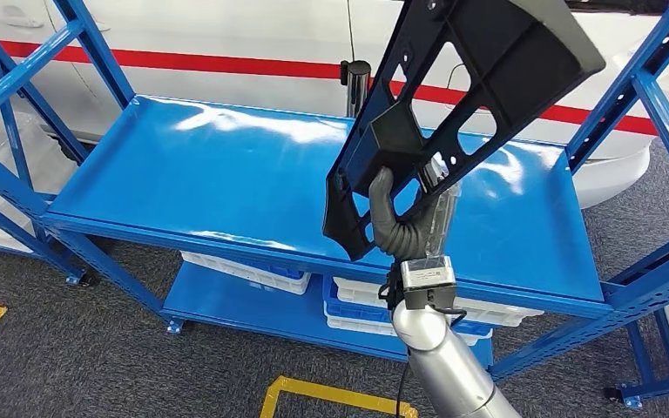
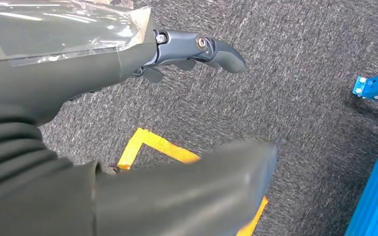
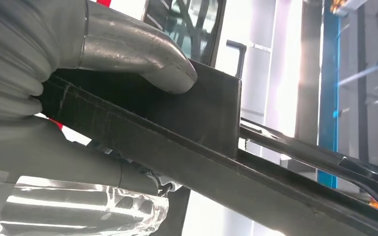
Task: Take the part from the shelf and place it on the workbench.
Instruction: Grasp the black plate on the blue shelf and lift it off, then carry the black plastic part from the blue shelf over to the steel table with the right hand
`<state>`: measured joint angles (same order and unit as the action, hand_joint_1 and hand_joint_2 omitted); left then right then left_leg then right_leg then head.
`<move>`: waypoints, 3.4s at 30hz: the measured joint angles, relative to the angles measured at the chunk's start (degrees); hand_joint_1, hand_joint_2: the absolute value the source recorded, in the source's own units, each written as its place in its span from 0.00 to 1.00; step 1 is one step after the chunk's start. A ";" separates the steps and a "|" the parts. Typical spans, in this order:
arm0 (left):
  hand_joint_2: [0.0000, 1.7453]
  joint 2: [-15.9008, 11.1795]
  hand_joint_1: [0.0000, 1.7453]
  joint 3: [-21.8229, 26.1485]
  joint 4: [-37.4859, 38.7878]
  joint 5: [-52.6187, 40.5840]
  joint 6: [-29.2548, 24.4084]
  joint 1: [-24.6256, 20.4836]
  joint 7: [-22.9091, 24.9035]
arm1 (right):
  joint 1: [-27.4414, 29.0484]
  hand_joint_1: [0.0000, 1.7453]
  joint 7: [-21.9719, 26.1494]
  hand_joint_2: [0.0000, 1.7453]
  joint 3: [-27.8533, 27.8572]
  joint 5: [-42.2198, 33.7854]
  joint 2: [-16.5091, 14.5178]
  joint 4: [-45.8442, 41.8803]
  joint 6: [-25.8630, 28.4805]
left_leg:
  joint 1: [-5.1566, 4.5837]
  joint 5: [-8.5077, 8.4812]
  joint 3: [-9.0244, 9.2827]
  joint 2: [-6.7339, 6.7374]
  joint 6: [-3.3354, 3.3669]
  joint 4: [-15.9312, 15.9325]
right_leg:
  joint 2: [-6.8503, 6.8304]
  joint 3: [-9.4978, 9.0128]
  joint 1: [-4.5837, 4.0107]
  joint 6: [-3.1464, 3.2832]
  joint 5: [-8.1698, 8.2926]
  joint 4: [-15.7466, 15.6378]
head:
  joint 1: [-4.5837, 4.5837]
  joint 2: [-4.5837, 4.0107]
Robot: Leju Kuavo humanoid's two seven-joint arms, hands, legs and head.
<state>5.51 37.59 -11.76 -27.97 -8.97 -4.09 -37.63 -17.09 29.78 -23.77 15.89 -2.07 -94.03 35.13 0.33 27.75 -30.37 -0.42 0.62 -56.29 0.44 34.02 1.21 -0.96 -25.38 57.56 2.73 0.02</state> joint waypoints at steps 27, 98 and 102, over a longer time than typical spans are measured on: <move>1.00 -0.83 0.00 2.00 -0.02 0.43 0.50 -0.37 3.04 | -2.20 1.00 -6.59 1.00 -4.55 -2.45 1.86 2.32 -15.26 | 0.01 0.00 -0.07 -0.01 0.00 0.01 | -0.01 0.01 0.00 0.00 0.00 0.00 | 0.00 0.00; 1.00 -0.49 0.00 3.52 -0.55 -0.69 0.92 -3.63 2.32 | -1.74 1.00 -3.27 1.00 -2.44 2.45 0.19 2.00 -23.88 | 0.58 4.55 -10.65 0.67 -1.10 -13.80 | -0.65 -2.56 0.27 1.66 -2.43 0.05 | -0.13 0.00; 1.00 -0.48 0.00 3.52 -0.55 -0.69 0.92 -3.62 2.31 | -1.51 1.00 -3.27 1.00 -2.44 2.40 0.10 1.99 -23.87 | 0.85 2.55 -7.38 0.55 -1.10 -15.34 | -0.64 -0.50 0.00 1.31 -0.80 0.17 | -0.14 0.00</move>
<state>5.03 41.11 -12.31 -28.65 -8.04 -7.72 -35.32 -18.60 26.51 -26.21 18.29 -1.97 -92.05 11.26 1.18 30.30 -37.75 0.13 -0.49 -71.62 -0.20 33.52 1.22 0.34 -26.17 57.73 2.60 0.02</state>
